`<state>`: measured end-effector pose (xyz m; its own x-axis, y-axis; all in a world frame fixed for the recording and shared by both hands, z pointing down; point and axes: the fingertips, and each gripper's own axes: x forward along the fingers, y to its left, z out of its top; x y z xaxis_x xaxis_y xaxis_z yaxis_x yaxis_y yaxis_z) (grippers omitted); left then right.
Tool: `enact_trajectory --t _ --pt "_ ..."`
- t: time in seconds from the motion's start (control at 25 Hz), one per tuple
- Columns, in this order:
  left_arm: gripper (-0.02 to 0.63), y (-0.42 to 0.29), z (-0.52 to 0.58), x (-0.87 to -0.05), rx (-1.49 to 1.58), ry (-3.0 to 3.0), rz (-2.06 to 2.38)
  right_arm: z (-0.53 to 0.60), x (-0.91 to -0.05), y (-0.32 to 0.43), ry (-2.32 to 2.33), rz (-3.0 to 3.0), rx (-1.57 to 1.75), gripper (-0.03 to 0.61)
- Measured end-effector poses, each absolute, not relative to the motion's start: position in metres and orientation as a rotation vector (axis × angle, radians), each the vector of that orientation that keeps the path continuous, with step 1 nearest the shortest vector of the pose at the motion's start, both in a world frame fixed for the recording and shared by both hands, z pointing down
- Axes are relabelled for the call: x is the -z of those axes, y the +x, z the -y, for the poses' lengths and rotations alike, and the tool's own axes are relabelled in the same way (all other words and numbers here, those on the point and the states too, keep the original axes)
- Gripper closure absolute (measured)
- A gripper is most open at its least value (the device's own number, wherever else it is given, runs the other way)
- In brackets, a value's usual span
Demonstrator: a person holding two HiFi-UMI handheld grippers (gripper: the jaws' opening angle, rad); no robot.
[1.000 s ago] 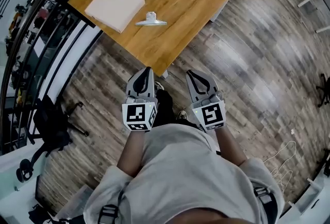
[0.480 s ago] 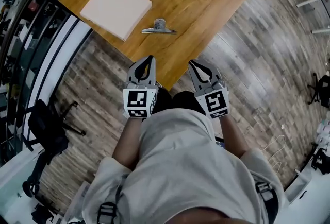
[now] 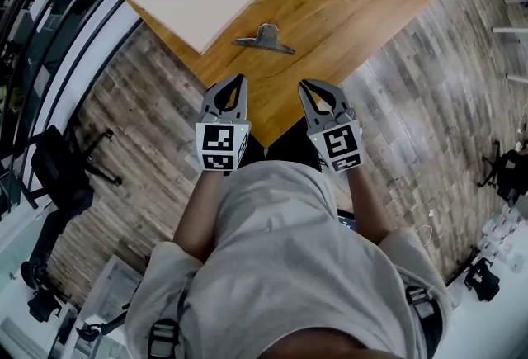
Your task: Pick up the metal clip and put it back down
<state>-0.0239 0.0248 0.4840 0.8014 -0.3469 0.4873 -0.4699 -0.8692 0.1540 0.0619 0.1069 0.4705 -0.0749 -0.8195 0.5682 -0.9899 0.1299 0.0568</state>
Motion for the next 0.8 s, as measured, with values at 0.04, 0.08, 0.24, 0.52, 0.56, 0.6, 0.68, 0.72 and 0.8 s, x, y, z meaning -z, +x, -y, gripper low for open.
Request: enact_trajectory --t 0.04,0.08,0.24,0.52,0.56,0.6,0.68,0.72,0.8 --pt "0.589 -0.020 -0.021 -0.489 -0.671 2.709 0.645 -0.101 -0.476 0.067 1.717 1.959 -0.492 0.549" --pt "0.589 -0.016 -0.017 -0.494 -0.684 2.695 0.661 -0.094 -0.482 0.072 1.694 1.975 -0.502 0.549" --pt "0.589 0.001 -0.008 -0.513 -0.750 2.635 0.724 -0.070 -0.504 0.091 1.576 2.060 -0.548 0.549" --pt "0.589 0.016 0.001 -0.543 -0.811 2.466 0.882 -0.036 -0.538 0.109 1.324 2.192 -0.596 0.549" --pt "0.589 0.018 0.002 -0.547 -0.818 2.445 0.901 -0.032 -0.543 0.110 1.286 2.209 -0.605 0.549" --pt "0.589 0.019 0.003 -0.550 -0.820 2.422 0.923 -0.028 -0.548 0.111 1.245 2.226 -0.613 0.549" --pt "0.589 0.022 0.005 -0.556 -0.819 2.374 0.973 -0.020 -0.557 0.114 1.160 2.259 -0.631 0.549" --pt "0.589 0.022 0.007 -0.559 -0.819 2.353 0.999 -0.015 -0.562 0.116 1.121 2.277 -0.642 0.548" --pt "0.589 0.023 0.009 -0.564 -0.820 2.316 1.044 -0.006 -0.570 0.118 1.058 2.309 -0.671 0.548"
